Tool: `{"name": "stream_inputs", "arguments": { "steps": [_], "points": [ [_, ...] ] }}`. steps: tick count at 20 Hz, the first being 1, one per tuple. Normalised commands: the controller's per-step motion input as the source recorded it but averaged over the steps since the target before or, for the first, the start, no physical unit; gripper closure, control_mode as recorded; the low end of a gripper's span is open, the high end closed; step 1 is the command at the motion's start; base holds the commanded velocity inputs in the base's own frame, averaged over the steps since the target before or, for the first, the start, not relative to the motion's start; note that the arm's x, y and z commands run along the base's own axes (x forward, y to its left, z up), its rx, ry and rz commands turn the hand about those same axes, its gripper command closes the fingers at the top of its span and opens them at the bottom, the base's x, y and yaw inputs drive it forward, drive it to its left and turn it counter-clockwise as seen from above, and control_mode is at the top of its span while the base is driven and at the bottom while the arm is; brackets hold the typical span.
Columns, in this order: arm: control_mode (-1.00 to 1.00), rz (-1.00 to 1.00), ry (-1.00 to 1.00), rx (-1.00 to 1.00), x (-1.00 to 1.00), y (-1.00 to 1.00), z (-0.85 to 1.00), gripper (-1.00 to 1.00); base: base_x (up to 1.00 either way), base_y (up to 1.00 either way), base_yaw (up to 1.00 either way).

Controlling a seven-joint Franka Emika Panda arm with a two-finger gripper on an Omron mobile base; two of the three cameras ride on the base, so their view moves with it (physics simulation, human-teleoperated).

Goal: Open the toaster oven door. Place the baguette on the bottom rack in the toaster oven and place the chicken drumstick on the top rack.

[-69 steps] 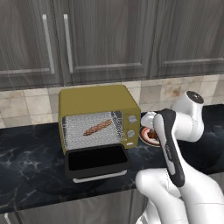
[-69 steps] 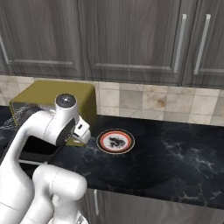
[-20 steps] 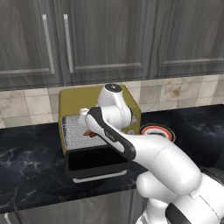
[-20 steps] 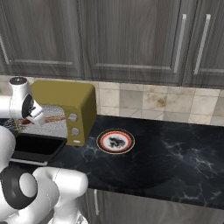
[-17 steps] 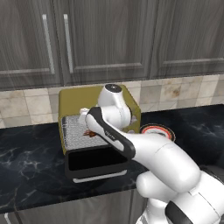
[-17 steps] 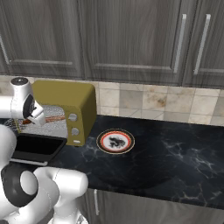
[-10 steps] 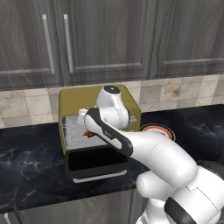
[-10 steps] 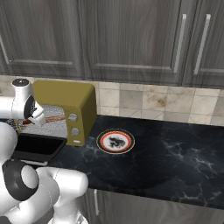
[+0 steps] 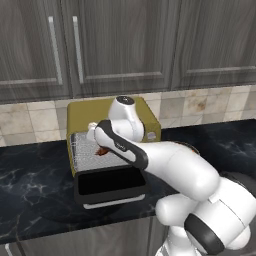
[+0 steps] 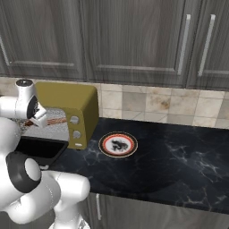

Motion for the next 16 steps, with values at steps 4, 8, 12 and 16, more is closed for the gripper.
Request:
{"name": "stream_inputs", "arguments": {
  "steps": [4,8,12,16],
  "points": [
    [-1.00,0.00,0.12,0.00,-0.01,0.04,-0.26,1.00,0.00,0.00,0.00],
    [-1.00,0.00,0.10,0.00,-0.12,0.04,-0.27,-1.00,0.00,0.00,0.00],
    [-1.00,0.00,0.01,0.00,-0.16,0.00,-0.08,-1.00,0.00,0.00,0.00],
    [-1.00,0.00,0.00,0.00,-0.26,0.00,0.08,-1.00,0.00,0.00,0.00]
  ]
}}
